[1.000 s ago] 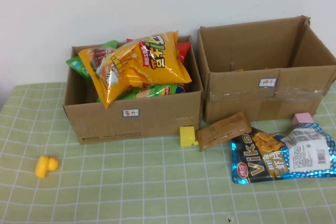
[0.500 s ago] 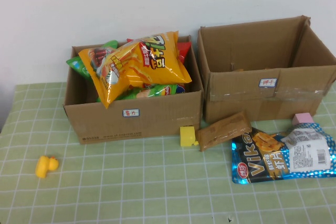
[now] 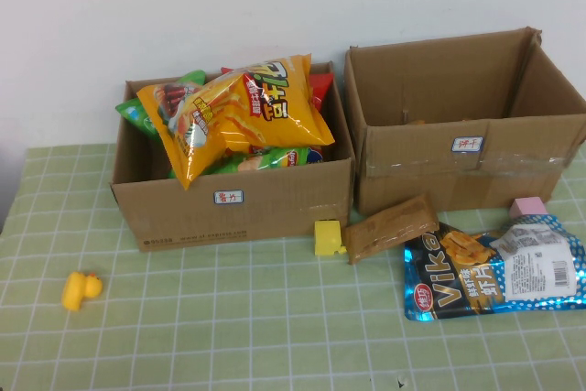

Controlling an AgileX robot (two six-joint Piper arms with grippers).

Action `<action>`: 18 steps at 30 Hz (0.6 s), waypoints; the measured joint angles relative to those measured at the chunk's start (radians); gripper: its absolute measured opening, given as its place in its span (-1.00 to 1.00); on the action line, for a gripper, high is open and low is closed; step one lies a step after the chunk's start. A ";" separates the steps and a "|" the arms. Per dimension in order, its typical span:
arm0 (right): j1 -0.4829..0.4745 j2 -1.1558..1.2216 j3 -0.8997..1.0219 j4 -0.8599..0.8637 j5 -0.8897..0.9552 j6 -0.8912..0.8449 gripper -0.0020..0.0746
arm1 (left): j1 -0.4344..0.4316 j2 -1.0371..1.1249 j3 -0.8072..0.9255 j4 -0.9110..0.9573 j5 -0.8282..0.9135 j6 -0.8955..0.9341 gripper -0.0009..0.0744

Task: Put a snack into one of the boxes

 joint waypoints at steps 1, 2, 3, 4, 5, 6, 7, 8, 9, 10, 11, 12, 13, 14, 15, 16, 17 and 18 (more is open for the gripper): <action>0.000 0.000 0.000 0.000 0.000 0.000 -0.95 | 0.000 0.000 0.000 0.000 0.000 0.000 -0.98; 0.000 0.000 0.000 0.000 0.000 0.000 -0.95 | 0.000 0.000 0.000 0.000 0.000 0.000 -0.98; 0.000 0.000 0.000 0.000 0.000 0.000 -0.95 | 0.000 0.000 0.000 0.000 0.000 0.000 -0.98; 0.000 0.000 0.000 0.000 0.000 0.000 -0.95 | 0.000 0.000 0.000 0.000 0.000 0.000 -0.98; 0.000 0.000 0.000 0.000 0.000 0.000 -0.95 | 0.000 0.000 0.000 0.000 0.000 0.000 -0.98; 0.000 0.000 0.000 0.000 0.000 0.000 -0.95 | 0.000 0.000 0.000 0.000 0.000 0.000 -0.98; 0.000 0.000 0.000 0.000 0.000 0.000 -0.95 | 0.000 0.000 0.000 0.000 0.000 0.000 -0.98; 0.000 0.000 0.000 0.000 0.000 0.000 -0.95 | 0.000 0.000 0.000 0.002 0.000 0.000 -0.98; 0.000 0.000 0.000 0.000 0.000 0.000 -0.95 | 0.000 0.000 0.000 0.008 0.000 0.000 -0.98; 0.000 0.000 0.000 0.000 0.000 0.000 -0.95 | 0.000 0.000 0.000 0.015 0.000 0.000 -0.98; 0.000 0.000 0.000 0.000 0.000 0.000 -0.95 | 0.000 0.000 0.000 0.021 0.000 0.000 -0.98; 0.000 0.000 0.000 0.000 0.000 0.000 -0.95 | 0.000 0.000 0.000 0.026 0.000 0.000 -0.98; 0.000 0.000 0.000 0.000 0.000 0.000 -0.95 | 0.000 0.000 0.000 0.030 0.000 0.000 -0.98; 0.000 0.000 0.000 0.000 0.000 0.000 -0.95 | -0.001 0.000 0.000 0.030 0.000 0.000 -0.98; 0.000 0.000 0.000 0.000 0.000 0.000 -0.95 | -0.002 0.000 0.000 0.032 0.000 0.000 -0.98; 0.000 0.000 0.000 0.000 0.000 0.000 -0.95 | -0.002 0.000 0.000 0.034 0.000 0.000 -0.98; 0.000 0.000 0.000 0.000 0.000 0.000 -0.95 | -0.002 0.000 0.000 0.034 0.000 0.000 -0.98; 0.000 0.000 0.000 0.000 0.000 0.000 -0.95 | -0.002 0.000 0.000 0.034 0.000 0.000 -0.98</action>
